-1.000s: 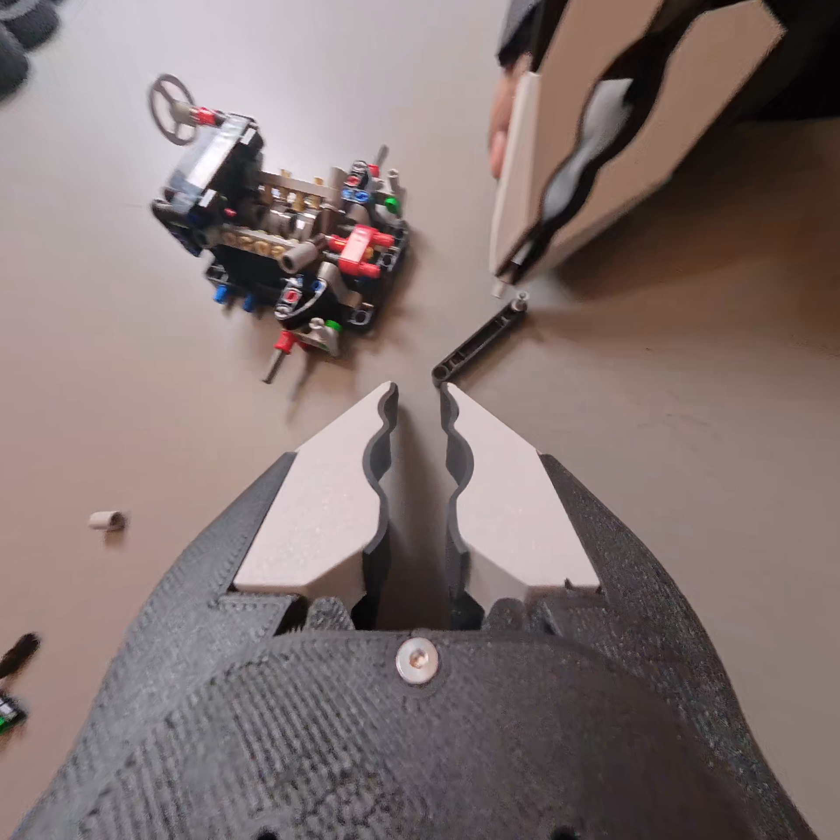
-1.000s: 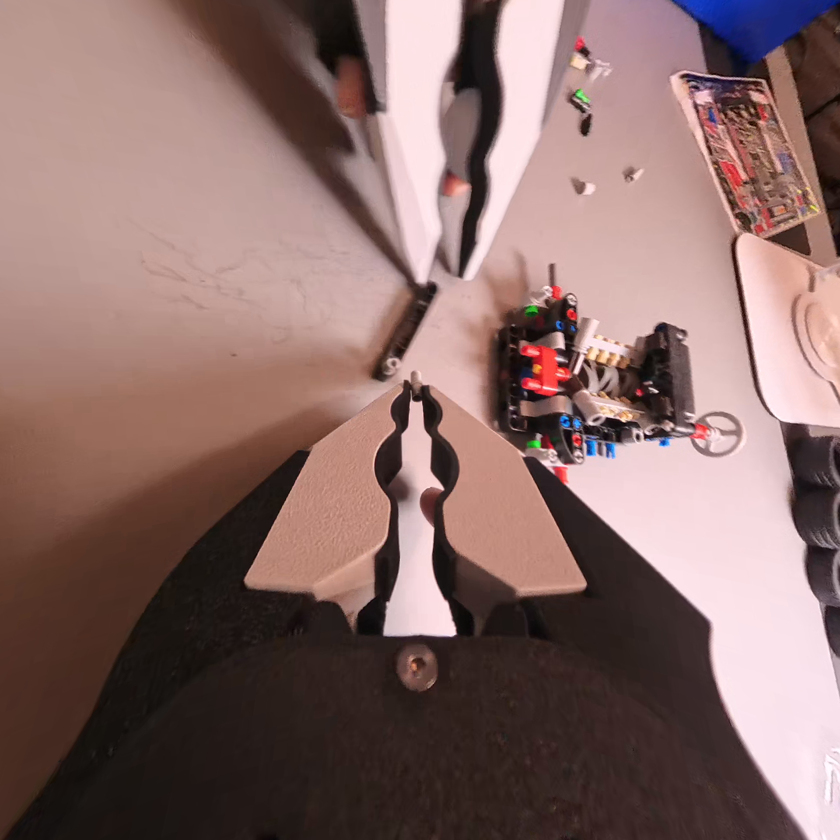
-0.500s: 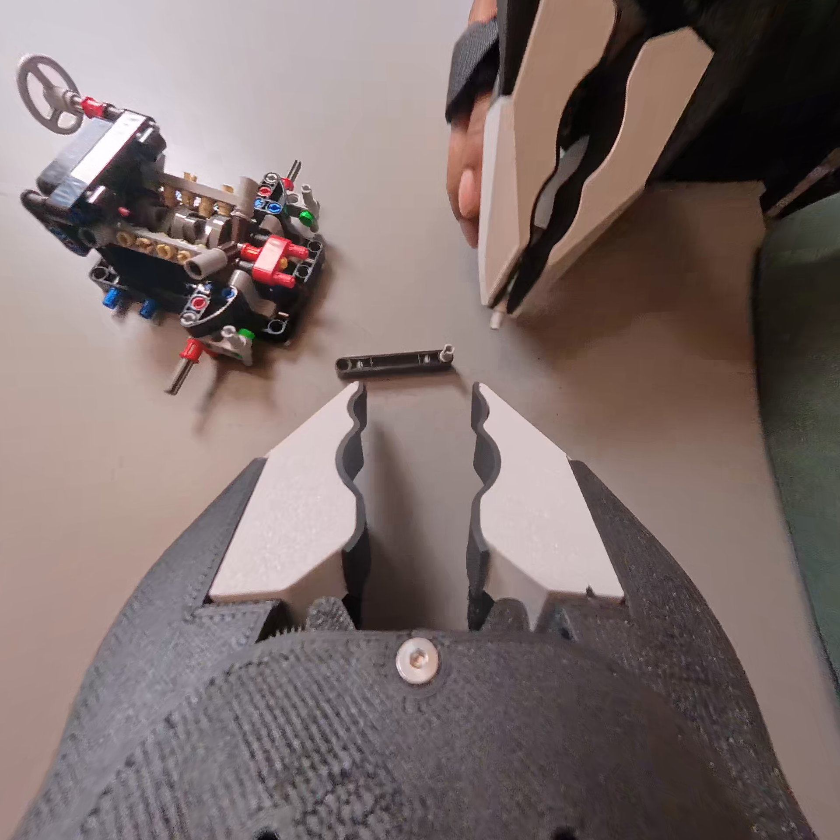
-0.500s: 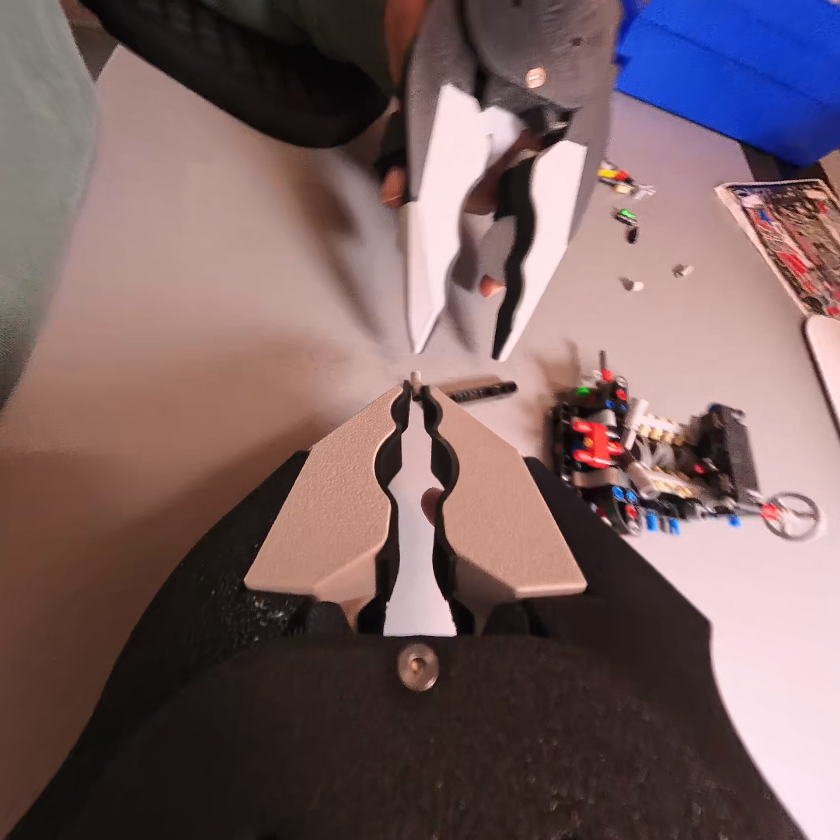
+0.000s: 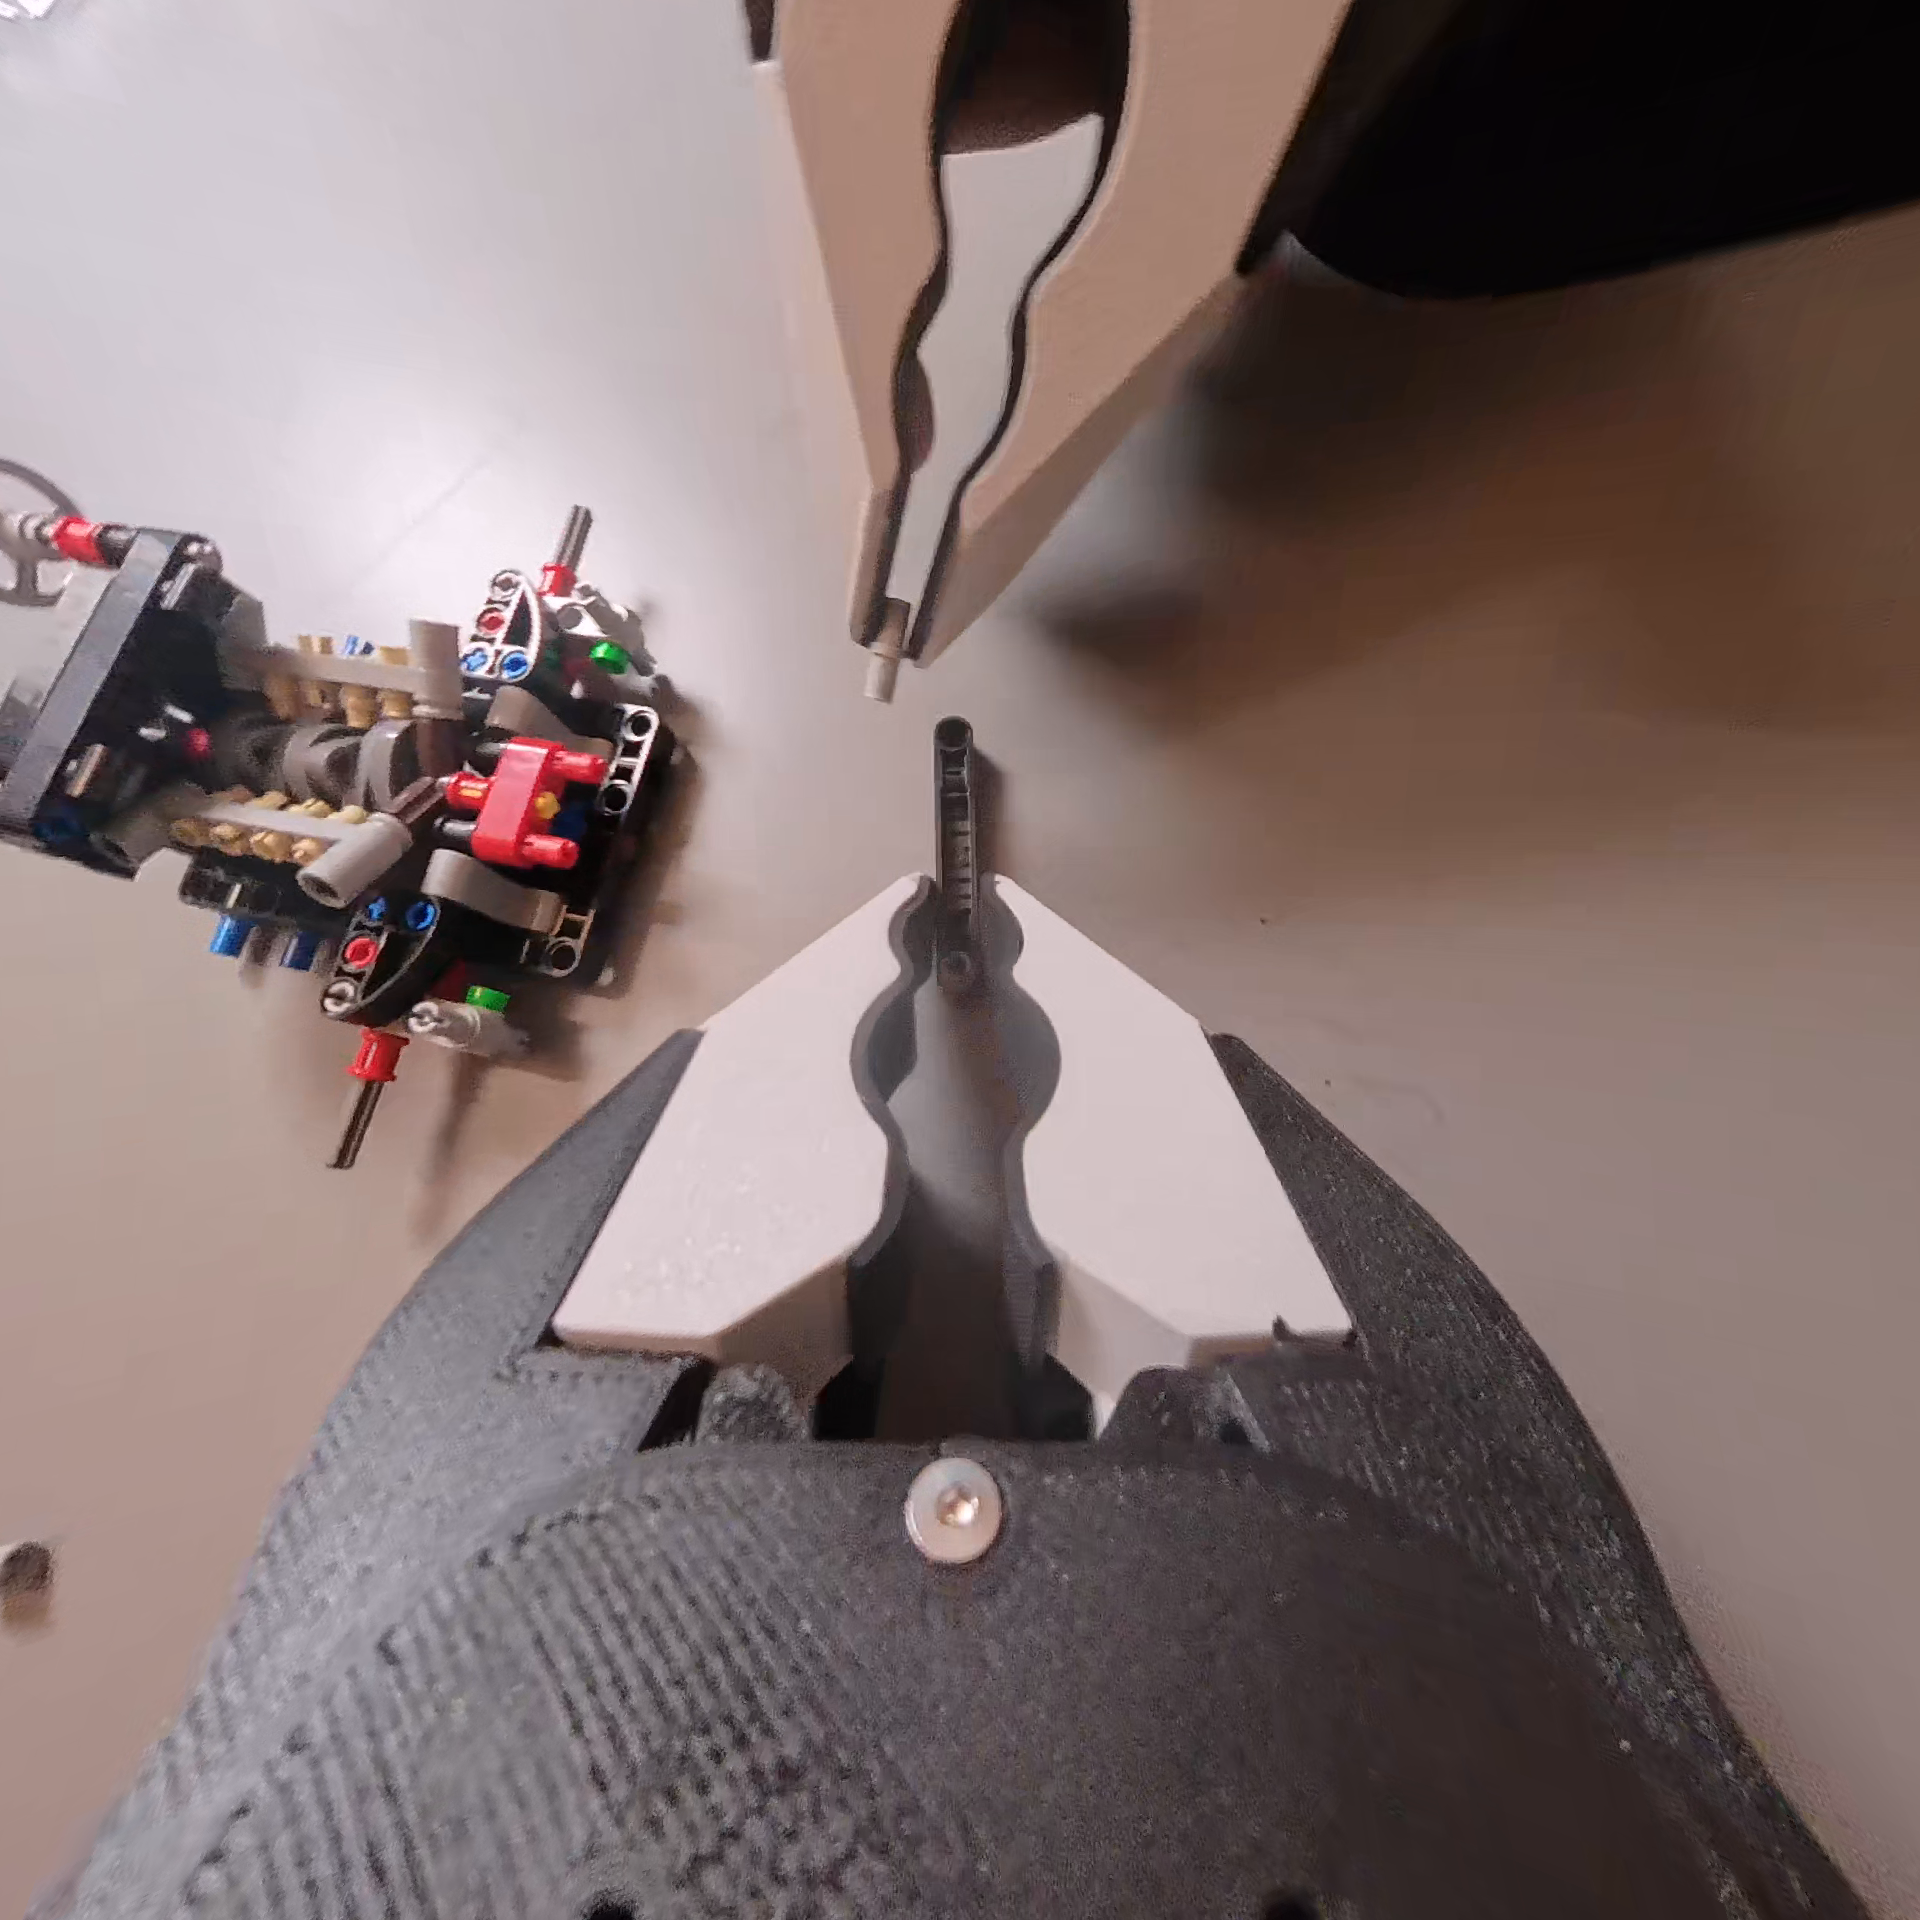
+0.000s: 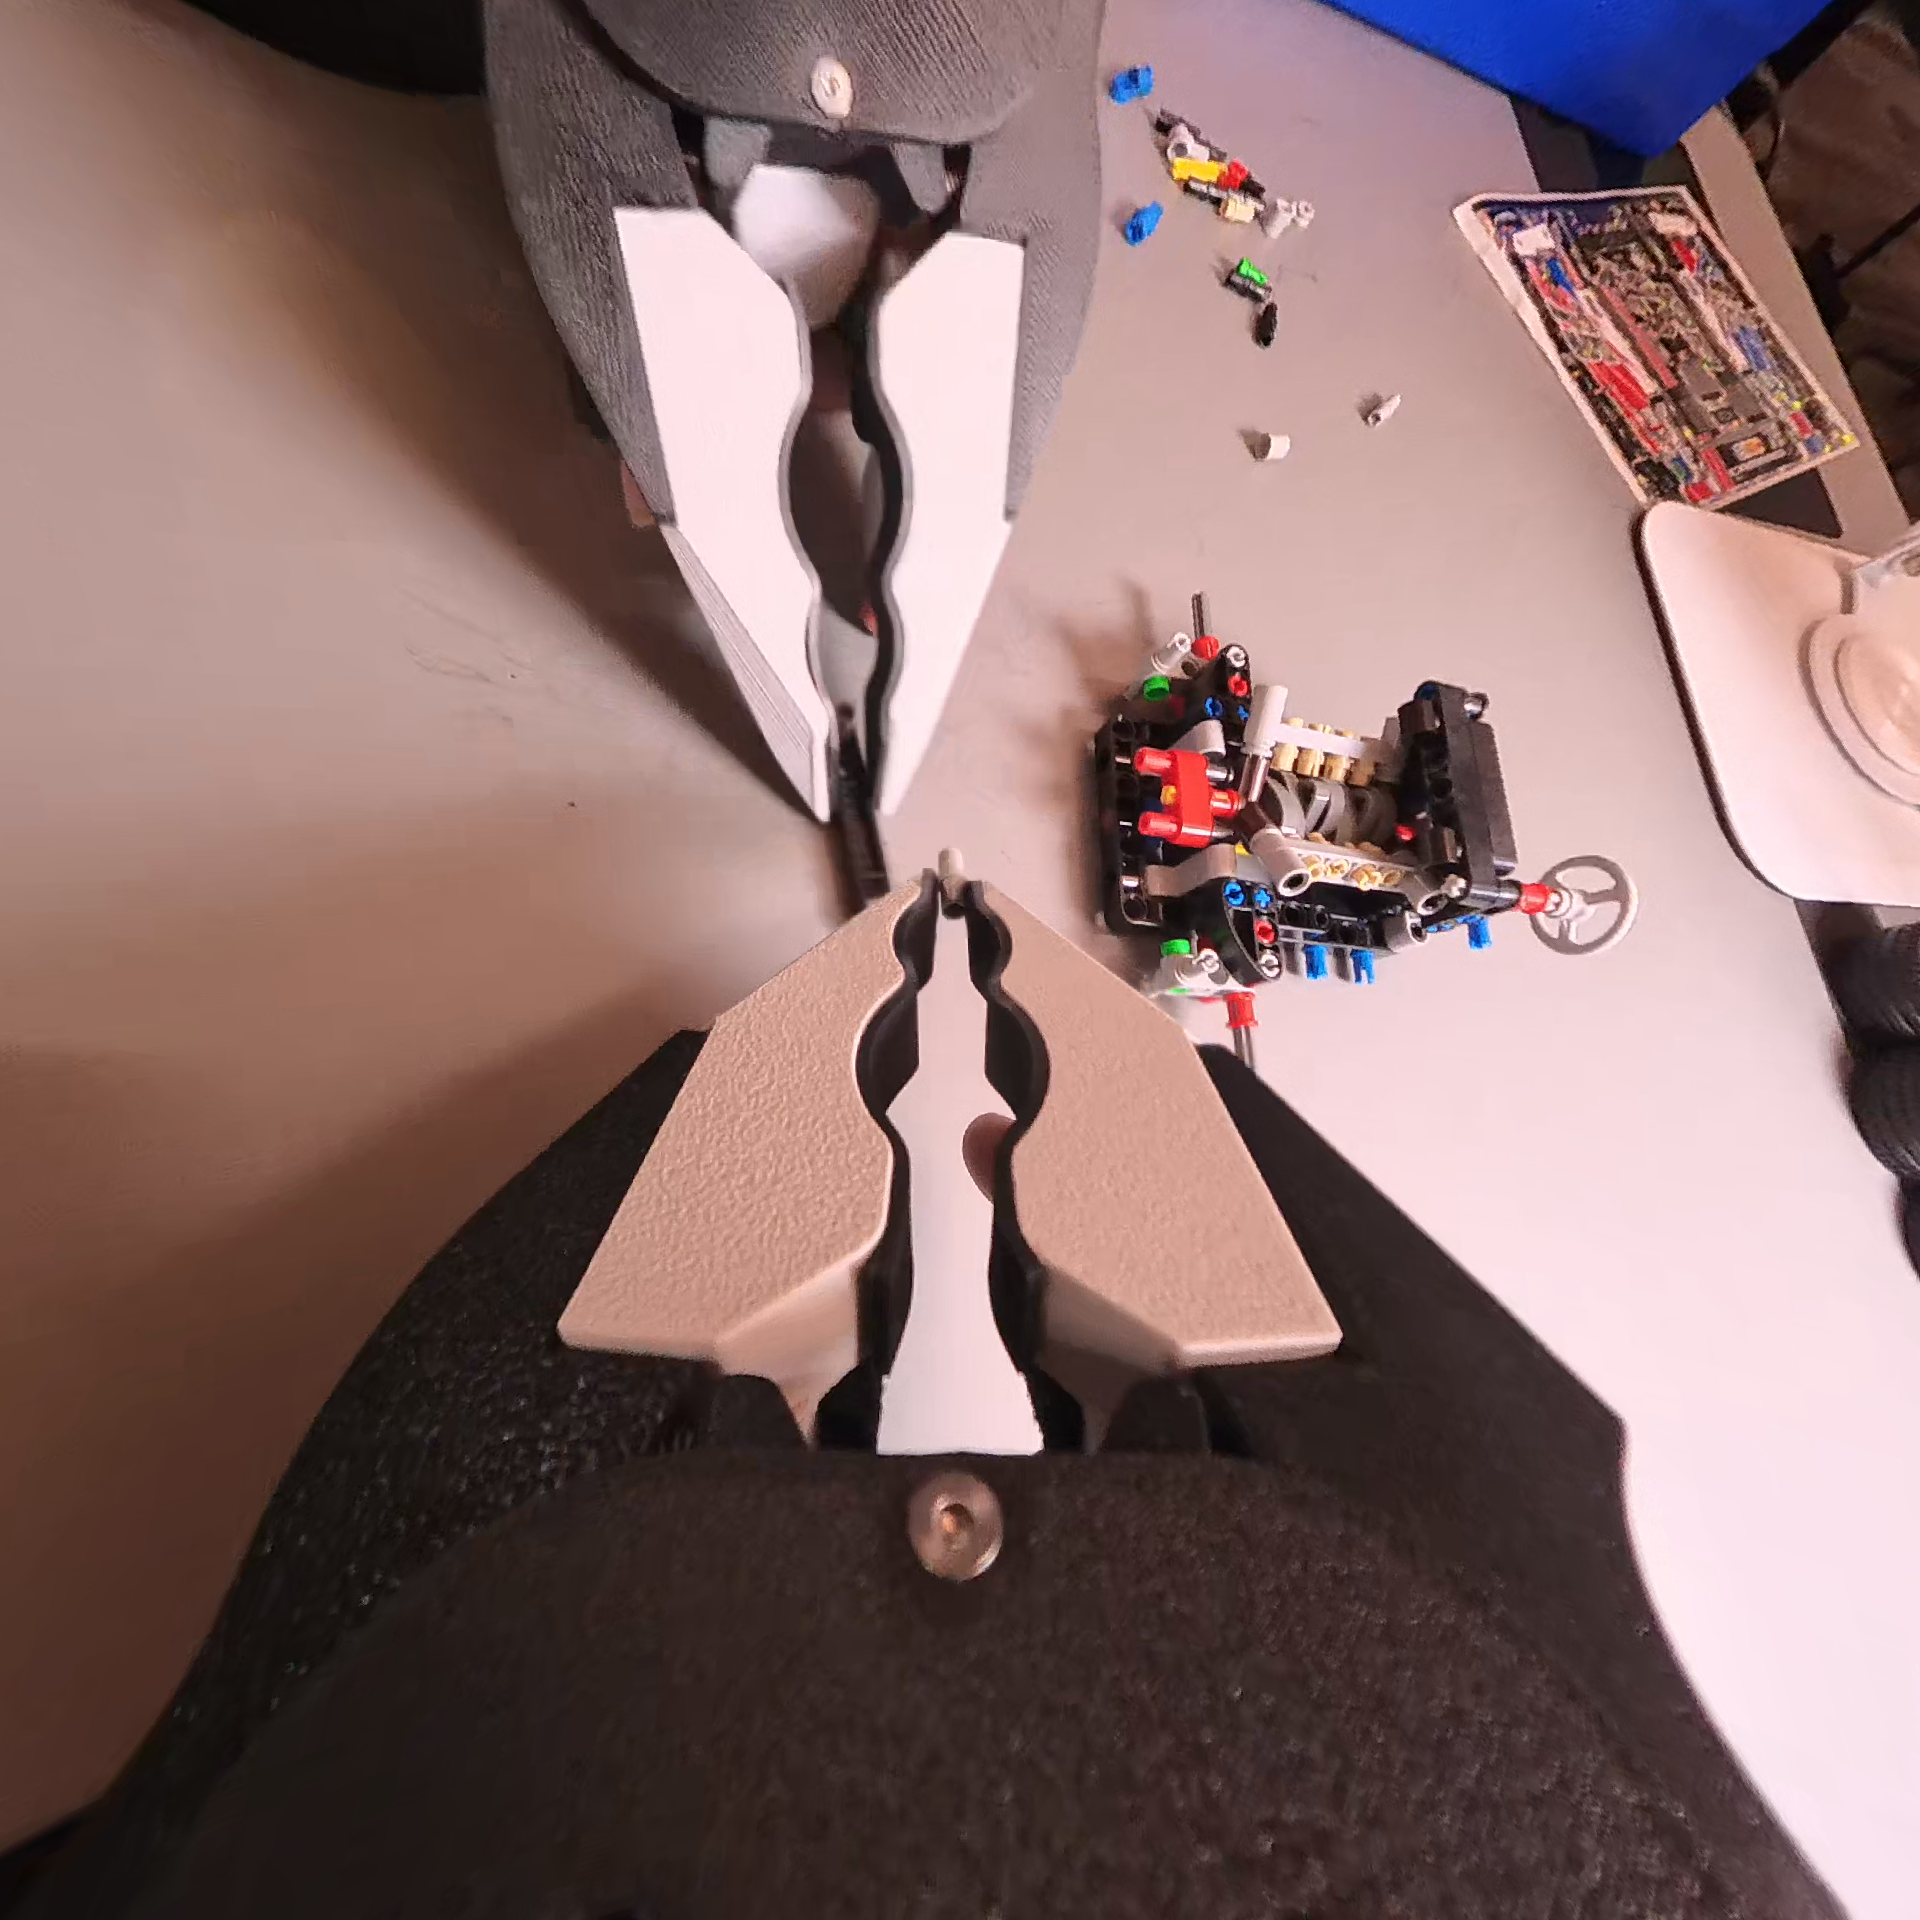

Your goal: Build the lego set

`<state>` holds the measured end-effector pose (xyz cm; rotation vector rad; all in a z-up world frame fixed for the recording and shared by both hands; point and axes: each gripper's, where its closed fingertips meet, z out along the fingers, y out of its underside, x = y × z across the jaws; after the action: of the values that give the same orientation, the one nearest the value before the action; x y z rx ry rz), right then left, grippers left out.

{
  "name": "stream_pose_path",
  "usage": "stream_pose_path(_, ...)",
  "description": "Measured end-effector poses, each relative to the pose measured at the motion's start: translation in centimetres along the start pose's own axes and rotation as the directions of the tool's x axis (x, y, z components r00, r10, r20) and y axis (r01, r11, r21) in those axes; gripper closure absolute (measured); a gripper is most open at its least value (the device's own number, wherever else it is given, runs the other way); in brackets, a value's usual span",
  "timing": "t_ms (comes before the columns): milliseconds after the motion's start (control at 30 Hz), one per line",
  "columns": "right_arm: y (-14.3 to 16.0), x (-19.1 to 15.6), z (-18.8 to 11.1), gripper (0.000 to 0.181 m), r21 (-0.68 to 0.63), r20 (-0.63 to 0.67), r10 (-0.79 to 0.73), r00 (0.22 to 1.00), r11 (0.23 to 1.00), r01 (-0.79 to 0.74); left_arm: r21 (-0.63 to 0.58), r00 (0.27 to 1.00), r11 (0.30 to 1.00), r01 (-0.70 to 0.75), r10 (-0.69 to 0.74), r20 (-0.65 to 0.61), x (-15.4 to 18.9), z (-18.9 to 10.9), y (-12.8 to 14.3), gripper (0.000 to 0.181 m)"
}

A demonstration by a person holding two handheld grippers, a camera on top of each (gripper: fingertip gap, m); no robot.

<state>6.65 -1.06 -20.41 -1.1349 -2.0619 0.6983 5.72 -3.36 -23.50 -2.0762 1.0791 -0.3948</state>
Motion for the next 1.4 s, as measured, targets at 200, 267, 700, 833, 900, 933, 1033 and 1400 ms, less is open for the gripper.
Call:
stream_pose_path(200, 0.4, -1.3, 0.2, 0.177, -0.06, 0.081, -0.019, 0.997, 0.998, 0.023, 0.006, 0.992, 0.994, -0.106, 0.106, -0.072, 1.1, -0.8, 0.6, 0.175)
stream_pose_path(267, 0.3, -1.8, 0.2, 0.177, -0.088, 0.112, -0.031, 0.993, 0.995, 0.041, 0.014, 0.992, 0.994, -0.109, 0.11, -0.065, 0.9, -0.9, 0.7, 0.172)
stream_pose_path(700, -3.9, -3.0, -0.4, 0.178, 0.063, 0.137, -0.073, 0.988, 0.996, 0.065, 0.284, 0.943, 0.928, 0.243, -0.157, -0.295, 1.6, -4.5, -3.8, 0.169)
stream_pose_path(833, -5.0, -3.1, -0.6, 0.178, 0.115, 0.135, -0.072, 0.988, 0.992, 0.056, 0.288, 0.943, 0.933, 0.216, -0.123, -0.308, 2.2, -4.6, -3.9, 0.176)
stream_pose_path(900, -5.0, -3.2, -0.7, 0.178, 0.118, 0.144, -0.068, 0.987, 0.992, 0.051, 0.286, 0.938, 0.933, 0.22, -0.122, -0.324, 2.5, -4.6, -4.0, 0.178)
stream_pose_path(933, -5.0, -3.2, -0.7, 0.178, 0.121, 0.146, -0.059, 0.988, 0.992, 0.041, 0.286, 0.935, 0.931, 0.227, -0.127, -0.33, 2.5, -4.7, -4.0, 0.178)
stream_pose_path(1033, -5.4, -3.3, -1.0, 0.178, 0.141, 0.159, -0.044, 0.986, 0.99, 0.021, 0.283, 0.916, 0.924, 0.259, -0.142, -0.374, 2.7, -5.0, -4.3, 0.178)
stream_pose_path(1400, -3.5, -2.6, -1.2, 0.178, -0.095, 0.217, -0.137, 0.966, 0.982, 0.161, 0.257, 0.97, 0.953, 0.158, -0.101, -0.22, 1.1, -4.2, -3.3, 0.148)
